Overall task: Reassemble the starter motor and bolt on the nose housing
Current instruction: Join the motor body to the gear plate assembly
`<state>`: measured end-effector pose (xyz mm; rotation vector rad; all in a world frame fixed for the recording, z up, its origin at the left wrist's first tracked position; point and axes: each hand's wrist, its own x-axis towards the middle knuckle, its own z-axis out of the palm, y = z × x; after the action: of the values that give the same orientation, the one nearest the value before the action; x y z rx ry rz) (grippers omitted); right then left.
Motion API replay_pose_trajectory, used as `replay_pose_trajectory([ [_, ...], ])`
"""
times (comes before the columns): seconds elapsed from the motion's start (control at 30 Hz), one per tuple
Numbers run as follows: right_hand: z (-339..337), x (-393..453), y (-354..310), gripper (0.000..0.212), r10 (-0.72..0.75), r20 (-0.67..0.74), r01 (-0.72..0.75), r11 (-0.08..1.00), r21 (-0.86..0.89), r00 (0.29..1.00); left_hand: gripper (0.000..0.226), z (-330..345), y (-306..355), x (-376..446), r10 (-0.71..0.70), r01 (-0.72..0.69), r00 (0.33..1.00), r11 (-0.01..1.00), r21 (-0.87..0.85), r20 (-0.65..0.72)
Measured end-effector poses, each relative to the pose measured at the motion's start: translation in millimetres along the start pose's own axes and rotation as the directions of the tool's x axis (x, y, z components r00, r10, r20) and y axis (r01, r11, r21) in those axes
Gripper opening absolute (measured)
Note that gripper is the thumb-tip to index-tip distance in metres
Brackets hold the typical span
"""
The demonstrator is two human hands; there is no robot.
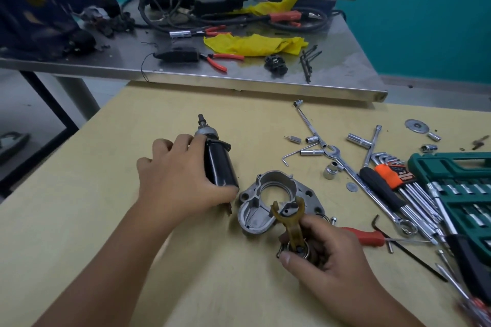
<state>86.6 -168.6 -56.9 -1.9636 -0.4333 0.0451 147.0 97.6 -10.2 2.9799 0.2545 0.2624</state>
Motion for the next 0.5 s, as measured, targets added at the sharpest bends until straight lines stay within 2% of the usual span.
replay_pose_trajectory([
  [0.1, 1.7, -1.8, -0.2, 0.031, 0.005, -0.015, -0.005, 1.000, 0.001, 1.000, 0.095, -3.7, 11.3, 4.2, 0.001, -0.003, 0.999, 0.997, 0.080, 0.033],
  [0.23, 0.2, -1.3, -0.4, 0.030, -0.007, -0.012, 0.007, 1.000, -0.012, 1.000, 0.098, -12.7, 11.8, 8.6, 0.043, -0.030, 0.987, 0.996, -0.085, 0.157],
  [0.3, -0.6, -1.6, 0.1, 0.029, -0.008, -0.012, 0.008, 1.000, -0.011, 1.000, 0.101, -22.1, 3.8, 8.4, 0.084, -0.066, 0.973, 0.994, -0.088, 0.216],
  [0.43, -2.1, -1.6, 2.0, 0.030, -0.002, 0.006, 0.002, 1.000, 0.008, 1.000, 0.117, -48.2, -21.1, -2.0, 0.070, -0.112, 0.914, 0.990, 0.081, 0.400],
  [0.5, -3.4, 0.0, 3.2, 0.030, 0.001, 0.020, -0.001, 1.000, 0.004, 1.000, 0.118, -54.1, -31.4, -14.0, 0.021, -0.113, 0.906, 0.975, 0.194, 0.424],
])
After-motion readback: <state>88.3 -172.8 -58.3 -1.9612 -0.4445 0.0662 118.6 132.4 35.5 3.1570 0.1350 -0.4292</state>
